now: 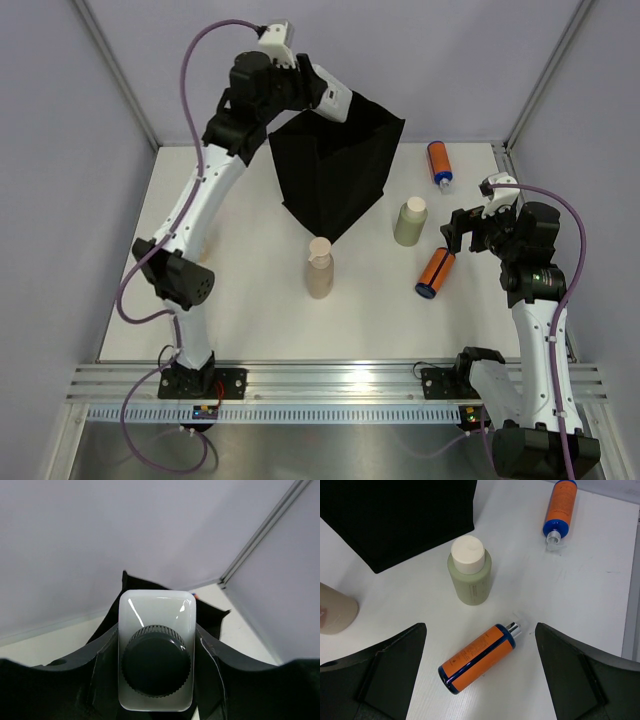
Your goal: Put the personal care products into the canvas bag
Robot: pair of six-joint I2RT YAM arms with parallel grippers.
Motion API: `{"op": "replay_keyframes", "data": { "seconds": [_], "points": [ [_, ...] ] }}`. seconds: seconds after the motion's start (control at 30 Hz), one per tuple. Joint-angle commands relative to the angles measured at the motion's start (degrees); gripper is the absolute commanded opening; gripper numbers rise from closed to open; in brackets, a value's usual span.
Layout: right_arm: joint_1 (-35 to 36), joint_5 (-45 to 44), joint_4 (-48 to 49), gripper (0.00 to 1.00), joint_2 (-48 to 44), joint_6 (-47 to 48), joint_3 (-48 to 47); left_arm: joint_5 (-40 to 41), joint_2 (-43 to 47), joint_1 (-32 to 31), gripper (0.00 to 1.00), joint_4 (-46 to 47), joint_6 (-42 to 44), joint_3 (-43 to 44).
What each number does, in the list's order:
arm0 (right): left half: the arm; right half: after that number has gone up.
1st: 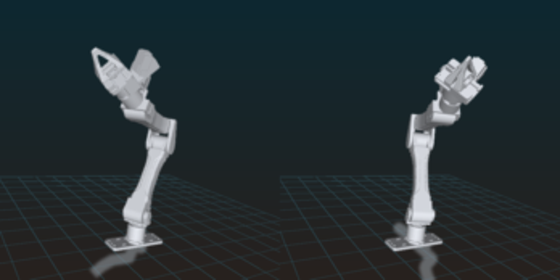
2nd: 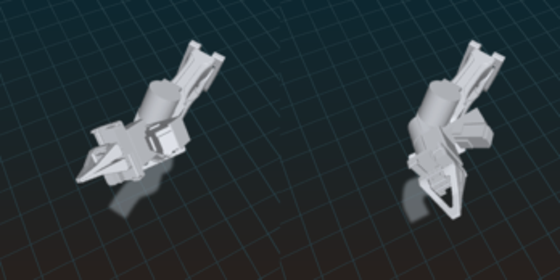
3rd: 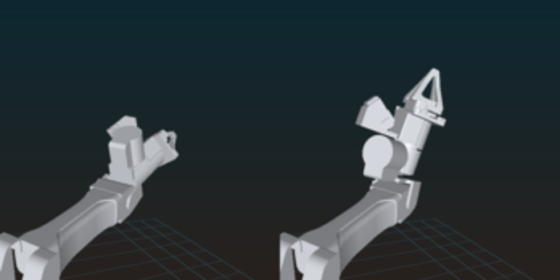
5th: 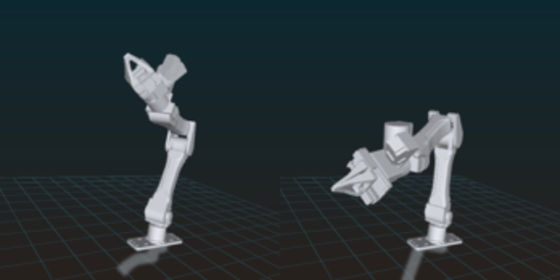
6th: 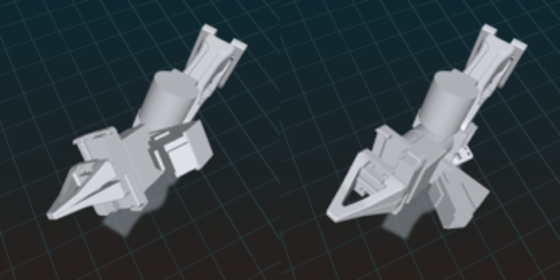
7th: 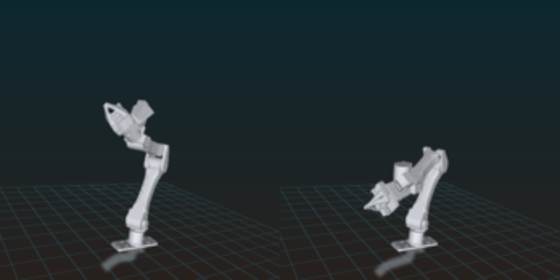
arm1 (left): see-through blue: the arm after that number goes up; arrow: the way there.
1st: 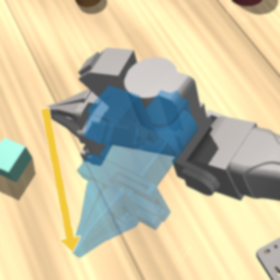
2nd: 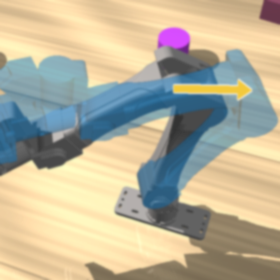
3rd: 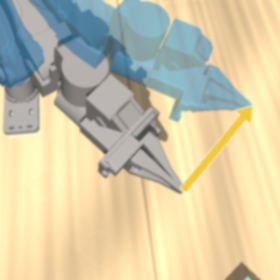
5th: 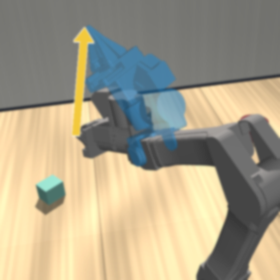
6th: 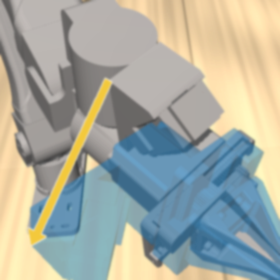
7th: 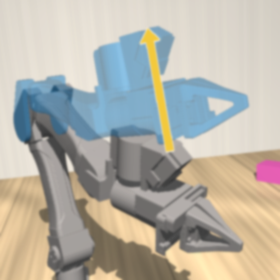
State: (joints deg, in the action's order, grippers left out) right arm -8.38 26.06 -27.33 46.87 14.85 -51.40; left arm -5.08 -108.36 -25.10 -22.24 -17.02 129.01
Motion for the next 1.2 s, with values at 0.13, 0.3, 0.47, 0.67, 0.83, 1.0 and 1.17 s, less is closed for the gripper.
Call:
{"op": "replay_keyframes", "data": {
  "seconds": [0.13, 0.3, 0.47, 0.67, 0.83, 1.0, 1.17],
  "points": [
    [-0.41, -0.31, 0.79, 1.00, -0.73, 0.71, -0.02, 3.77, -3.87, -2.67, 0.00, 14.33, 6.37, 3.00],
    [-0.41, 0.13, 0.79, 1.00, -0.73, 0.79, -0.11, 2.88, -7.30, -4.42, 0.00, 15.56, 8.05, 1.68],
    [-0.32, 0.04, 0.70, 0.99, -0.38, 0.79, -0.02, 4.81, -11.95, -7.15, 0.00, 18.97, 9.63, 1.25],
    [-0.41, 0.13, 0.61, 1.00, 0.06, 0.79, -0.02, 11.93, -17.41, -8.82, 0.00, 23.64, 10.95, 0.80],
    [-0.41, 0.30, 0.70, 0.99, 0.59, 0.88, -0.02, 11.50, -20.31, -9.17, 0.12, 25.31, 10.34, 0.98],
    [-0.41, 0.04, 0.70, 0.99, 0.94, 0.97, -0.02, 9.21, -20.67, -9.70, 0.67, 24.88, 10.07, -0.42],
    [-0.41, -0.14, 0.70, 1.00, 1.20, 1.23, 0.07, 8.69, -19.18, -9.61, 0.85, 24.00, 9.89, -0.52]
  ]
}}
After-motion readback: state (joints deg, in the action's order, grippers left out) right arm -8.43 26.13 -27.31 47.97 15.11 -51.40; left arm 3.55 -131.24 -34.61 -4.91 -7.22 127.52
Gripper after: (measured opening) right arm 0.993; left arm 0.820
